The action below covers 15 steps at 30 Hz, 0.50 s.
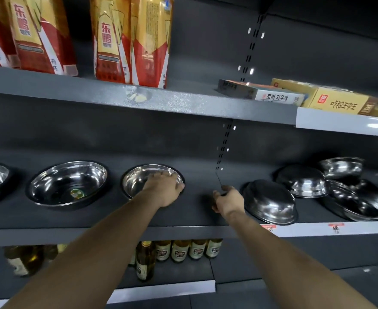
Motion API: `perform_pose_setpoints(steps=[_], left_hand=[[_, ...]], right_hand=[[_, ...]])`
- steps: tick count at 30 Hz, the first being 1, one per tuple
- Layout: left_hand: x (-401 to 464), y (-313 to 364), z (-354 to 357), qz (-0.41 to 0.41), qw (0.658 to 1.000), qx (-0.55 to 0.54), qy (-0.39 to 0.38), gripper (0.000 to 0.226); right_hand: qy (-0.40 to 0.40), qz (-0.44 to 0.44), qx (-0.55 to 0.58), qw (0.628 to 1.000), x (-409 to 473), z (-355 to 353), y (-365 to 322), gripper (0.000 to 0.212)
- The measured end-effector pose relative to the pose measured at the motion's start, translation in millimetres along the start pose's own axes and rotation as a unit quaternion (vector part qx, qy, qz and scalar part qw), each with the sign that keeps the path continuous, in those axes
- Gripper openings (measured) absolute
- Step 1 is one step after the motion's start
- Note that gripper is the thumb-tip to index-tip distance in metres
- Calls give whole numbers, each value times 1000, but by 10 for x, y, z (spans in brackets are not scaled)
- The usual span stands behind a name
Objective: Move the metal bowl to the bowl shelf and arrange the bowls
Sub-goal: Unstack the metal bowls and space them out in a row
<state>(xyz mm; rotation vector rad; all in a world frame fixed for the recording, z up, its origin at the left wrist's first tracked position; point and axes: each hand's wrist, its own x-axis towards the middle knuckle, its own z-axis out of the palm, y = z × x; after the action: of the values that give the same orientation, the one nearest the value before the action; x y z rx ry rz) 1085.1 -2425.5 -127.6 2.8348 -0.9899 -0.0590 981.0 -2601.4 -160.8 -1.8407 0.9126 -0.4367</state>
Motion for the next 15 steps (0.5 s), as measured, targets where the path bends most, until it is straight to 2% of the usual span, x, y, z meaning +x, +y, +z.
perform_pose_setpoints(steps=[10, 15], left_hand=[[205, 928, 185, 42, 999, 18, -25, 65], [397, 1587, 368, 34, 999, 8, -29, 59]], right_hand=[[45, -9, 6, 999, 351, -723, 353, 35], [106, -30, -44, 993, 631, -1370, 579, 28]])
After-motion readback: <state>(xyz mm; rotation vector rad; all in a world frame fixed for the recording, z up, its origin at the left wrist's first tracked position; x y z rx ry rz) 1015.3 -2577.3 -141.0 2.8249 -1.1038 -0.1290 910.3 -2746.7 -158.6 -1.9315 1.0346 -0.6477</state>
